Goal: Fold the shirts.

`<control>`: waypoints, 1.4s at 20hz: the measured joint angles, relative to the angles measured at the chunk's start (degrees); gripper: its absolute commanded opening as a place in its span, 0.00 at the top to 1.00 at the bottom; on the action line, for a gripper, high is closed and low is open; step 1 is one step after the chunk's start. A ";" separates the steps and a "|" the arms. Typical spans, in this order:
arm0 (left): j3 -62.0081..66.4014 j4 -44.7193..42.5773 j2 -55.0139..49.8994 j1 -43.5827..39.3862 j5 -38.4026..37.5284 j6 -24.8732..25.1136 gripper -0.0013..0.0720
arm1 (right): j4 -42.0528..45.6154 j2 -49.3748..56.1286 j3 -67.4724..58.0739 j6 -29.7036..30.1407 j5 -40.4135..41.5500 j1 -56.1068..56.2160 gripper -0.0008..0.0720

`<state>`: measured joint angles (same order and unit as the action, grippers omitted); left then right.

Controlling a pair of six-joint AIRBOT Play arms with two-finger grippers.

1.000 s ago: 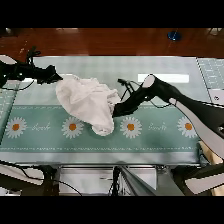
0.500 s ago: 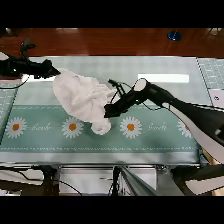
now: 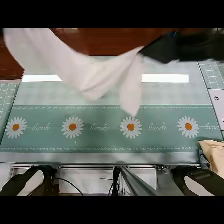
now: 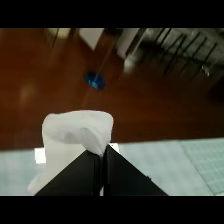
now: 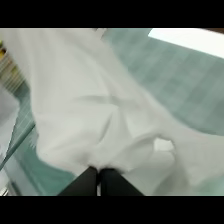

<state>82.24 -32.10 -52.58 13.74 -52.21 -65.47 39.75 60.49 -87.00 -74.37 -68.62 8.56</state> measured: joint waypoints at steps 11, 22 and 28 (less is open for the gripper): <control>-0.02 -2.03 28.20 0.11 6.45 0.04 0.95 | 9.42 -13.11 -18.01 -4.55 2.23 -15.17 0.96; -24.11 -10.62 29.86 0.11 -13.09 -16.48 0.95 | 29.59 7.17 -19.26 -7.06 -18.08 -11.93 0.96; -44.70 -9.11 27.61 0.11 -7.69 -13.70 0.95 | 30.99 25.81 -19.26 -0.48 -11.63 -2.05 0.96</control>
<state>37.54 -41.21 -24.97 13.85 -59.90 -79.18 70.74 86.30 -106.26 -74.85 -80.25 6.50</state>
